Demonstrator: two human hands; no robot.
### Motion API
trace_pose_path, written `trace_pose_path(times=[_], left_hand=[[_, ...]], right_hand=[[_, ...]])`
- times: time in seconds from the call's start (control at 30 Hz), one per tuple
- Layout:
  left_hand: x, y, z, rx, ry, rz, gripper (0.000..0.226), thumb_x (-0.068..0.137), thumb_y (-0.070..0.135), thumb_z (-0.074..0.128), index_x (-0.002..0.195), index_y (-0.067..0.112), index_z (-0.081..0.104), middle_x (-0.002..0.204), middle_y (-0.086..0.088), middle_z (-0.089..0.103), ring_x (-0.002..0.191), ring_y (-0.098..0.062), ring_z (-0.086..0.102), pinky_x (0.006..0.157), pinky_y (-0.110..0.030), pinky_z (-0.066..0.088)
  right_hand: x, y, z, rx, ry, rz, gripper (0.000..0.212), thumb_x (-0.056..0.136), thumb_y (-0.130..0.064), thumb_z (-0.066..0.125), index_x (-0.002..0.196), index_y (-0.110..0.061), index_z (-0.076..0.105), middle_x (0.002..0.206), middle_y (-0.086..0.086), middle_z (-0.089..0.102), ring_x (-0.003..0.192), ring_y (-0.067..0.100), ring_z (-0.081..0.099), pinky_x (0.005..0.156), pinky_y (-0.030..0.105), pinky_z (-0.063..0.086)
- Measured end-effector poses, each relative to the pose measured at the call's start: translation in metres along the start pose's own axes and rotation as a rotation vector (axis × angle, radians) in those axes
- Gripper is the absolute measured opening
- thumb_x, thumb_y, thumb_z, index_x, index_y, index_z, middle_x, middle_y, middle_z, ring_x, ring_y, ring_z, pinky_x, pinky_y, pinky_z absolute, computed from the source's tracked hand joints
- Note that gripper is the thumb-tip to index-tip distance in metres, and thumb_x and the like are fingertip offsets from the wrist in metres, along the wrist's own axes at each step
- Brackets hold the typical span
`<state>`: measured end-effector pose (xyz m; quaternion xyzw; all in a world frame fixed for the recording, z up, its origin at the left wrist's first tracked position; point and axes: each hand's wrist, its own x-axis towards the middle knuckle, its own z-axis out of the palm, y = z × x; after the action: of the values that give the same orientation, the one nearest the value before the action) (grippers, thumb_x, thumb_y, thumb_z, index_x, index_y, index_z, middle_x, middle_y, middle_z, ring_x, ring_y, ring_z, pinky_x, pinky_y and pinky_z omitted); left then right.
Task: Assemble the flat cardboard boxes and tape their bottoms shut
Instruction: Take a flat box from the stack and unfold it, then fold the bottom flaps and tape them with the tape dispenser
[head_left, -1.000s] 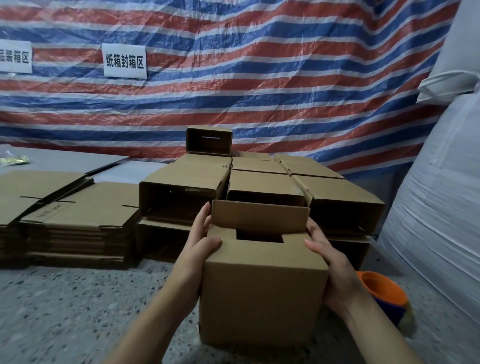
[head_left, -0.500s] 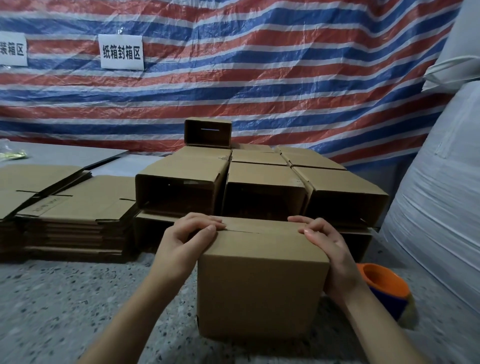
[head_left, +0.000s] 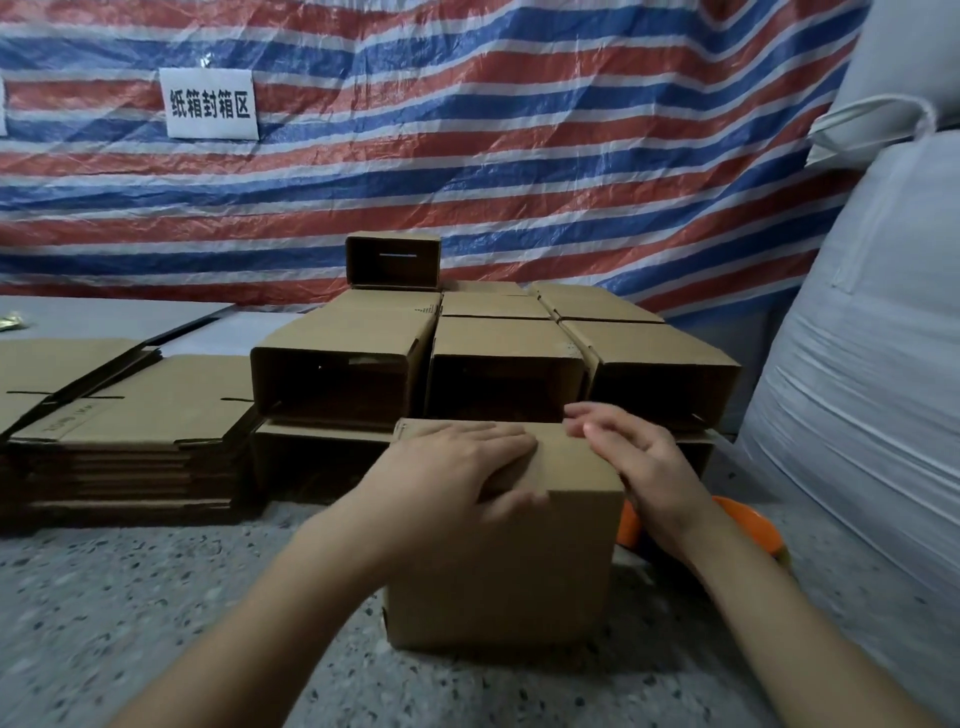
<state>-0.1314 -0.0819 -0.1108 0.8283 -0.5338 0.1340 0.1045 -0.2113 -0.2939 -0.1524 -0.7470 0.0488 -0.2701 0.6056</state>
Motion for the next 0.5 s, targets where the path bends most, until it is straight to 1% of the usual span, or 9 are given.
trace_pose_path(times=[0.07, 0.1, 0.13, 0.2, 0.23, 0.3, 0.37, 0.43, 0.5], left_hand=[[0.001, -0.004, 0.001, -0.043, 0.005, 0.010, 0.067, 0.089, 0.071, 0.034, 0.149, 0.040, 0.031, 0.154, 0.021, 0.033, 0.141, 0.002, 0.026, 0.105, -0.018, 0.012], [0.001, -0.005, 0.001, -0.050, 0.009, 0.018, 0.067, 0.089, 0.071, 0.034, 0.149, 0.041, 0.032, 0.154, 0.022, 0.033, 0.140, 0.003, 0.027, 0.104, -0.017, 0.013], [0.002, -0.005, 0.002, -0.048, 0.009, 0.022, 0.068, 0.088, 0.072, 0.033, 0.149, 0.042, 0.032, 0.153, 0.023, 0.033, 0.140, 0.004, 0.027, 0.104, -0.017, 0.013], [0.002, -0.005, 0.003, -0.046, 0.010, 0.019, 0.069, 0.087, 0.074, 0.032, 0.148, 0.043, 0.033, 0.153, 0.024, 0.033, 0.140, 0.005, 0.027, 0.103, -0.015, 0.013], [0.001, -0.004, 0.003, -0.046, 0.009, 0.016, 0.071, 0.085, 0.075, 0.029, 0.148, 0.043, 0.033, 0.152, 0.025, 0.033, 0.140, 0.005, 0.027, 0.103, -0.015, 0.013], [0.001, -0.003, 0.001, -0.042, -0.001, 0.009, 0.080, 0.077, 0.080, 0.019, 0.148, 0.045, 0.032, 0.152, 0.027, 0.032, 0.139, 0.006, 0.026, 0.102, -0.014, 0.013], [0.001, -0.003, 0.001, -0.044, -0.001, 0.006, 0.086, 0.072, 0.082, 0.013, 0.148, 0.046, 0.031, 0.152, 0.028, 0.031, 0.139, 0.006, 0.026, 0.101, -0.014, 0.014], [0.001, -0.002, 0.001, -0.045, 0.000, 0.003, 0.087, 0.072, 0.082, 0.012, 0.148, 0.046, 0.031, 0.152, 0.028, 0.031, 0.139, 0.006, 0.026, 0.100, -0.015, 0.016], [0.000, -0.002, 0.001, -0.040, -0.003, 0.000, 0.086, 0.072, 0.082, 0.011, 0.148, 0.046, 0.031, 0.152, 0.028, 0.031, 0.139, 0.006, 0.027, 0.102, -0.016, 0.019]], right_hand=[[0.003, -0.003, -0.016, -0.226, 0.127, -0.010, 0.020, 0.104, -0.036, 0.046, 0.104, -0.034, 0.066, 0.108, -0.008, 0.068, 0.104, 0.010, 0.065, 0.087, 0.031, 0.051], [0.004, -0.003, -0.027, -0.427, 0.198, 0.003, 0.021, 0.104, -0.044, 0.044, 0.101, -0.034, 0.062, 0.100, -0.007, 0.066, 0.097, 0.012, 0.065, 0.081, 0.033, 0.051], [0.005, -0.001, -0.041, -0.686, 0.237, 0.043, 0.026, 0.102, -0.052, 0.043, 0.097, -0.031, 0.058, 0.092, -0.006, 0.064, 0.089, 0.013, 0.063, 0.074, 0.035, 0.051], [0.002, 0.009, -0.064, -1.171, 0.222, 0.202, 0.044, 0.096, -0.066, 0.040, 0.087, -0.024, 0.053, 0.080, -0.003, 0.058, 0.074, 0.016, 0.059, 0.062, 0.035, 0.048], [-0.002, 0.017, -0.071, -1.319, 0.193, 0.287, 0.054, 0.093, -0.072, 0.037, 0.083, -0.021, 0.052, 0.075, -0.002, 0.056, 0.069, 0.016, 0.058, 0.057, 0.033, 0.046], [-0.009, 0.034, -0.079, -1.444, 0.142, 0.435, 0.067, 0.087, -0.083, 0.031, 0.080, -0.020, 0.053, 0.072, -0.001, 0.057, 0.064, 0.015, 0.057, 0.053, 0.031, 0.043], [-0.016, 0.048, -0.082, -1.498, 0.085, 0.501, 0.071, 0.082, -0.089, 0.030, 0.078, -0.022, 0.053, 0.074, -0.003, 0.058, 0.067, 0.015, 0.059, 0.055, 0.031, 0.044], [-0.020, 0.059, -0.082, -1.509, 0.035, 0.497, 0.068, 0.082, -0.088, 0.036, 0.079, -0.023, 0.056, 0.074, -0.003, 0.057, 0.071, 0.016, 0.060, 0.062, 0.032, 0.048], [-0.024, 0.067, -0.080, -1.471, 0.029, 0.434, 0.061, 0.084, -0.083, 0.043, 0.078, -0.023, 0.057, 0.073, -0.003, 0.059, 0.068, 0.014, 0.059, 0.062, 0.032, 0.050]])
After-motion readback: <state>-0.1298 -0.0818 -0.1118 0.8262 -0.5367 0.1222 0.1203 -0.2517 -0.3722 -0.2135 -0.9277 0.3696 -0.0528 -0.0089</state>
